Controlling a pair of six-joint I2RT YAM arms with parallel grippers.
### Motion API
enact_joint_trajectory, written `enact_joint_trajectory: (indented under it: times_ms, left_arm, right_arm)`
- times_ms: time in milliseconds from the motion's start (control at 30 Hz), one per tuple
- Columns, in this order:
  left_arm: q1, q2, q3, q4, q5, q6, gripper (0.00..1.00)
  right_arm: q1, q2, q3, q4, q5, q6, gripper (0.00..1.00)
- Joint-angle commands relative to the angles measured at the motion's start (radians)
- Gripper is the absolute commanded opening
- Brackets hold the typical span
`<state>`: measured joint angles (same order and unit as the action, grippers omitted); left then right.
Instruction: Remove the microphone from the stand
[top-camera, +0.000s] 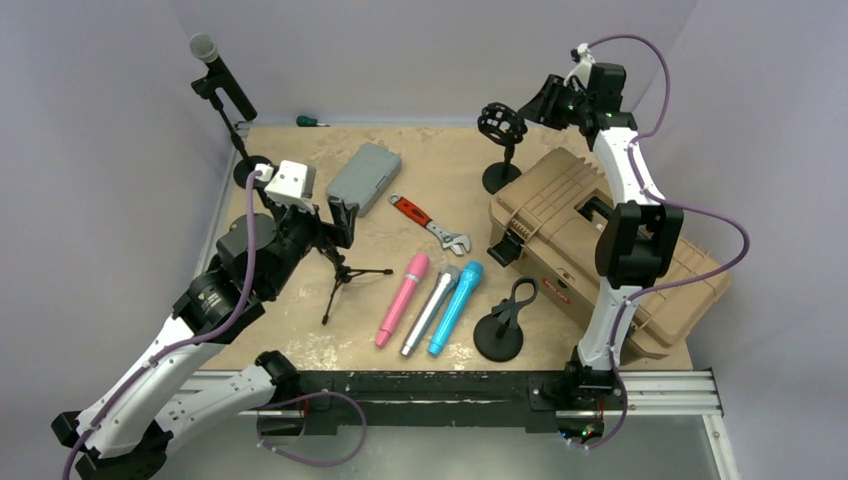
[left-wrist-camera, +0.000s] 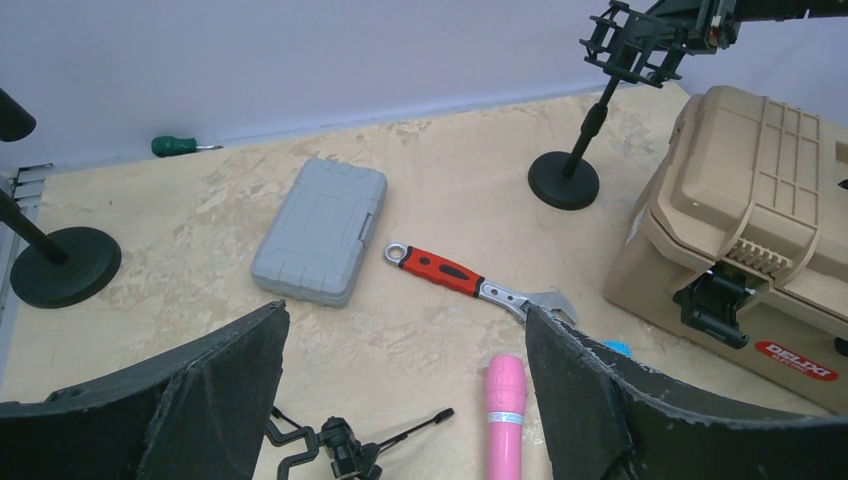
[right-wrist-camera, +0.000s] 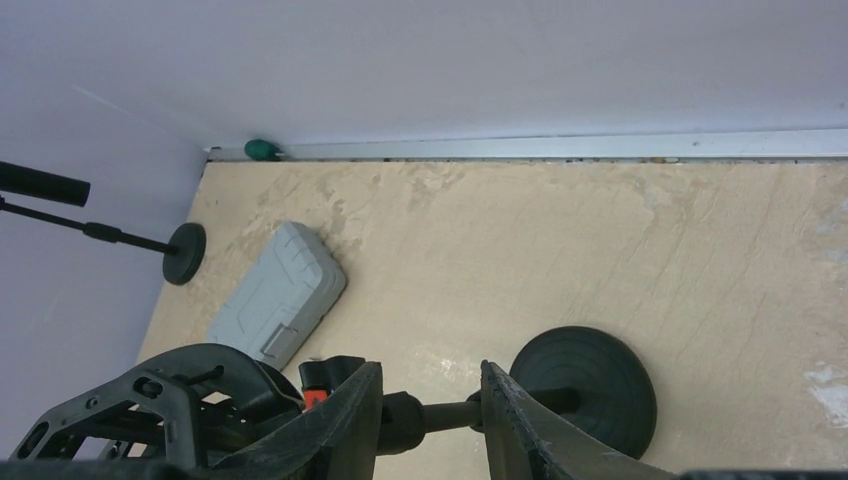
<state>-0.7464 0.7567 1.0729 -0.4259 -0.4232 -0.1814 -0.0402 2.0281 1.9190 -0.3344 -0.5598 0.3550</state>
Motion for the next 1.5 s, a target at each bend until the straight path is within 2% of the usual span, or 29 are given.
enact_joint_trajectory:
  times_ms: [0, 367, 600, 767, 1000, 1233, 1467]
  left_arm:
    - [0.004, 0.003, -0.002, 0.047, 0.006, -0.010, 0.86]
    - [0.004, 0.009, -0.002, 0.047, 0.008, -0.010, 0.86]
    - [0.004, 0.014, 0.001, 0.045, 0.014, -0.012, 0.86]
    - [0.004, 0.011, 0.001, 0.042, 0.008, -0.010, 0.86]
    - [0.003, 0.014, 0.002, 0.042, 0.018, -0.014, 0.86]
    - [0.003, 0.012, 0.004, 0.040, 0.015, -0.014, 0.86]
    - [0.004, 0.013, 0.004, 0.040, 0.015, -0.015, 0.86]
  right_arm:
    - [-0.001, 0.017, 0.052, 0.002, -0.033, -0.032, 0.40]
    - [-0.001, 0.017, 0.056, -0.044, 0.108, -0.085, 0.40]
    - [-0.020, 0.033, 0.175, -0.035, -0.055, -0.018, 0.42]
    - [-0.036, 0.020, 0.158, -0.013, -0.121, -0.023, 0.49]
    - [-0.039, 0.010, 0.078, -0.015, -0.150, -0.071, 0.50]
    - [-0.041, 0.054, 0.071, -0.028, -0.162, -0.092, 0.49]
    - [-0.041, 0.057, 0.046, -0.053, -0.062, -0.117, 0.48]
